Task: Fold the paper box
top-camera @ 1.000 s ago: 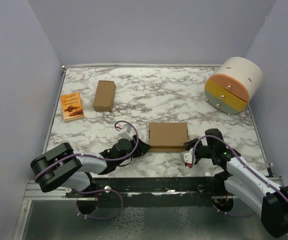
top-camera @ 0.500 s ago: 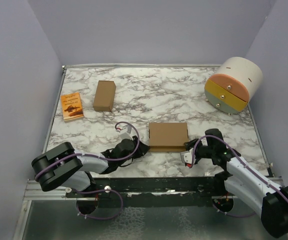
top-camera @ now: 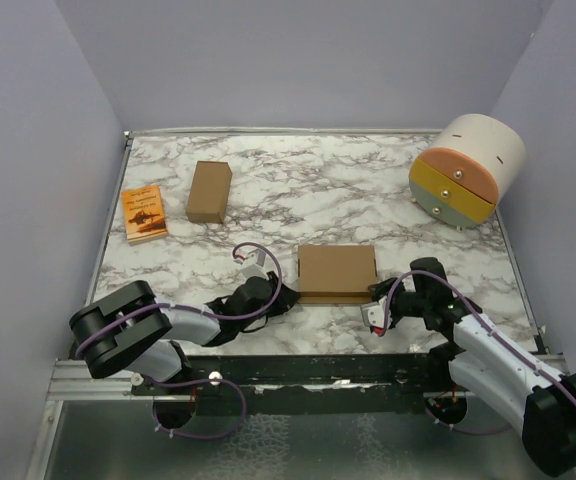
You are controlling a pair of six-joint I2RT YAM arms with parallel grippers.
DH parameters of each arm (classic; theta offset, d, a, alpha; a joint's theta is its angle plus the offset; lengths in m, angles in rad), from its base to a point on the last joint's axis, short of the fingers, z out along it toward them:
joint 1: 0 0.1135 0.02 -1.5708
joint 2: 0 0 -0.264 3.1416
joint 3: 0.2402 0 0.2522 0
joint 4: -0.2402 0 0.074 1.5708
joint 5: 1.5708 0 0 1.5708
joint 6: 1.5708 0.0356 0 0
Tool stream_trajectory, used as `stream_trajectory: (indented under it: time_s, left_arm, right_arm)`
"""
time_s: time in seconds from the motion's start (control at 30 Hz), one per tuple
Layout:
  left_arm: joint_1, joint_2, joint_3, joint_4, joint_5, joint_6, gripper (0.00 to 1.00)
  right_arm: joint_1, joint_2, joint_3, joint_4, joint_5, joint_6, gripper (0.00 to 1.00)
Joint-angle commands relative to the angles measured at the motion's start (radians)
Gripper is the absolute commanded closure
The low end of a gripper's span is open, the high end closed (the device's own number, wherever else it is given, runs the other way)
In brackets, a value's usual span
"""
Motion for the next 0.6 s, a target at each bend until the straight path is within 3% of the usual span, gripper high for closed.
stream_trajectory:
  time_s: [0.0,0.17,0.4,0.57]
  left_arm:
    - [-0.006,0.008,0.027,-0.027,-0.006,-0.011,0.78]
    - [-0.007,0.026,0.029,-0.022,-0.001,-0.012,0.83]
    - [-0.008,0.031,0.029,-0.009,0.01,-0.005,0.97]
    - [-0.011,0.032,0.024,-0.003,0.008,-0.002,1.0]
  right_arm:
    - [0.0,-0.005,0.009,-0.05,-0.007,0.016,0.57]
    - [0.0,-0.007,0.008,-0.054,-0.005,0.016,0.57]
    - [0.0,-0.011,0.007,-0.059,-0.005,0.016,0.57]
    - [0.0,-0.011,0.006,-0.059,-0.005,0.018,0.57]
